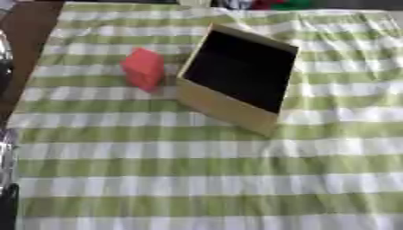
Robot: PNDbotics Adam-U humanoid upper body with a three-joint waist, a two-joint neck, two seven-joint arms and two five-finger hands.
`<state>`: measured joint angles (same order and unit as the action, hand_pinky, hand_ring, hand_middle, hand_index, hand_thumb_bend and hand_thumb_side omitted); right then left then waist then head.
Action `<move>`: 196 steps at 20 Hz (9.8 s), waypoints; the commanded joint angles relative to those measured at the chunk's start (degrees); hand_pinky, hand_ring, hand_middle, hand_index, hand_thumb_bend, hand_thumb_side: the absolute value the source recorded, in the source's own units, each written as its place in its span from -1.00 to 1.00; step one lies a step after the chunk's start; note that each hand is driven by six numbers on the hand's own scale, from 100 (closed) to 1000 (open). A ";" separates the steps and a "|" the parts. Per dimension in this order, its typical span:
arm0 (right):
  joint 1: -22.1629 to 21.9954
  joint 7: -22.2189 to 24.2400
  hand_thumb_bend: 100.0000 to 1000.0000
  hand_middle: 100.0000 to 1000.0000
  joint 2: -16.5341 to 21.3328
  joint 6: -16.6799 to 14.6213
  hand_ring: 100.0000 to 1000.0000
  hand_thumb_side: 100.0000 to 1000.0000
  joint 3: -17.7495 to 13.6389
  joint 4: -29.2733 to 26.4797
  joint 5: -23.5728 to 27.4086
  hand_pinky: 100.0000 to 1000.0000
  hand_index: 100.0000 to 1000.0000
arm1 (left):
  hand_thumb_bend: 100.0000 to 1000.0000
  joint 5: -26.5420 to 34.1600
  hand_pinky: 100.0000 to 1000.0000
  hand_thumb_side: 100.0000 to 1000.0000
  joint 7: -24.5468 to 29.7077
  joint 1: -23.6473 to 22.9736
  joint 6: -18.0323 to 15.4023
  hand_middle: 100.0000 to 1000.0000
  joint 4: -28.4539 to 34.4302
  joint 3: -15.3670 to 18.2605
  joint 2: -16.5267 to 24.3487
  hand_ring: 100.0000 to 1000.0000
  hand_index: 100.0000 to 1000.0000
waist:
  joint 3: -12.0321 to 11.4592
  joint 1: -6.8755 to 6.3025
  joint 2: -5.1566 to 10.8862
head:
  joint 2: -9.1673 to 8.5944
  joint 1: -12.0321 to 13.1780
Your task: Pick up objects on the table and place them in the box.
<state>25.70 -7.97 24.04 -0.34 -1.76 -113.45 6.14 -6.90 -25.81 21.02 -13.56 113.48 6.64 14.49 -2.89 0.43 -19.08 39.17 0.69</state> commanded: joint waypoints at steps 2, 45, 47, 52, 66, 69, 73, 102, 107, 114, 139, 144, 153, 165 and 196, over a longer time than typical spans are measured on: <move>0.63 0.10 -1.00 0.32 1.84 0.09 0.46 -0.03 -0.36 -1.14 -0.24 0.80 0.74 | -0.62 -1.32 1.00 -1.00 0.34 2.02 1.45 0.33 1.11 0.16 4.35 0.06 0.66 | -0.04 -0.16 0.78 | 0.18 0.22; 0.05 1.90 -1.00 0.32 2.39 1.05 0.46 0.00 1.18 -1.14 0.31 0.80 0.74 | 0.40 -35.01 0.14 -0.82 51.10 38.52 -4.35 0.75 -37.47 -21.63 27.56 0.67 0.99 | 1.64 -1.29 1.89 | -1.06 0.76; 0.01 1.98 -1.00 0.32 2.33 1.12 0.46 0.00 1.25 -1.14 0.35 0.80 0.74 | 0.49 -36.76 0.17 -0.83 52.85 40.00 -6.06 0.78 -40.31 -21.88 26.30 0.69 0.99 | 1.68 -1.33 1.93 | -1.15 0.83; -0.12 2.10 -1.00 0.32 2.10 1.28 0.46 0.01 1.32 -1.14 0.45 0.80 0.74 | 0.58 -38.53 0.38 -0.99 57.44 42.47 -10.65 0.77 -47.78 -21.54 23.21 0.71 0.96 | 1.91 -1.38 1.92 | -1.34 0.86; -0.04 2.38 -1.00 0.32 1.79 1.57 0.46 0.03 1.55 -1.14 0.61 0.81 0.75 | 0.40 -39.40 0.76 -1.00 70.10 47.27 -17.15 0.84 -61.29 -17.83 18.38 0.78 1.00 | 2.12 -1.28 1.39 | -2.17 1.25; -0.01 2.45 -1.00 0.32 1.74 1.61 0.46 0.04 1.60 -1.14 0.63 0.81 0.75 | 0.36 -38.11 0.78 -1.00 72.92 47.70 -15.96 0.83 -60.97 -17.08 17.93 0.76 1.00 | 2.16 -1.33 1.27 | -2.23 1.31; -0.10 2.60 -1.00 0.32 1.62 1.74 0.46 0.05 1.72 -1.14 0.67 0.81 0.75 | 0.26 -35.67 0.82 -1.00 76.40 48.47 -14.19 0.80 -59.97 -16.33 17.30 0.74 0.97 | 2.16 -1.41 1.13 | -2.28 1.49; -0.09 2.00 -1.00 0.32 1.17 1.81 0.46 0.07 1.37 -1.14 0.98 0.81 0.76 | 0.08 -36.96 0.98 -1.00 77.78 47.44 -13.70 0.66 -62.46 -17.85 13.71 0.64 0.81 | 3.06 -1.20 0.03 | -2.98 2.51; -0.14 1.78 -1.00 0.32 1.16 1.85 0.46 0.07 1.27 -1.14 0.95 0.81 0.76 | 0.09 -37.14 0.93 -1.00 77.78 47.28 -12.56 0.56 -62.13 -18.42 13.59 0.60 0.74 | 3.10 -1.20 -0.10 | -3.01 2.61; -0.20 1.39 -1.00 0.32 1.02 1.89 0.46 0.08 1.11 -1.14 0.98 0.82 0.76 | 0.07 -39.75 0.91 -1.00 77.78 46.73 -12.77 0.37 -63.12 -18.68 12.96 0.48 0.62 | 3.28 -1.15 -0.26 | -3.11 2.72; -1.04 1.08 -1.00 0.32 0.71 2.10 0.46 0.06 0.94 -1.14 1.05 0.82 0.76 | -0.75 -38.31 0.75 -1.00 77.78 46.73 -5.69 -0.02 -58.72 -18.32 13.84 0.12 0.32 | 2.65 -1.44 0.65 | -2.38 2.59; -1.09 1.08 -1.00 0.32 0.70 2.00 0.46 0.06 0.88 -1.14 1.05 0.82 0.76 | -0.81 -36.55 0.70 -1.00 76.91 47.48 -4.01 -0.09 -56.32 -17.45 13.65 0.06 0.26 | 2.40 -1.54 1.13 | -2.33 2.49; -0.53 0.90 -1.00 0.32 0.69 1.68 0.46 0.03 0.79 -1.14 1.04 0.82 0.76 | -1.00 -32.14 0.58 -1.00 72.71 51.42 -0.21 -0.09 -49.53 -17.69 9.00 0.00 0.27 | 2.93 -1.48 1.54 | -2.45 2.33; 0.03 1.06 -1.00 0.32 0.17 1.61 0.46 0.04 0.98 -1.14 1.28 0.82 0.76 | -1.00 -29.80 0.58 -1.00 66.45 52.43 5.71 -0.08 -46.67 -18.31 2.80 -0.04 0.29 | 4.33 -1.69 1.27 | -2.97 2.80; 0.20 1.25 -1.00 0.32 -0.26 1.60 0.46 0.07 1.09 -1.14 1.61 0.82 0.76 | 0.15 -36.39 0.56 -0.54 54.34 49.48 -2.02 0.54 -56.06 -19.23 -0.32 0.45 0.82 | 5.50 -2.58 0.06 | -3.27 2.23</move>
<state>25.26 -6.79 23.37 1.26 -0.33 -113.45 7.31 -43.21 29.28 69.55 -15.52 56.60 -13.33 13.52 2.65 -2.35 -20.20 36.16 2.96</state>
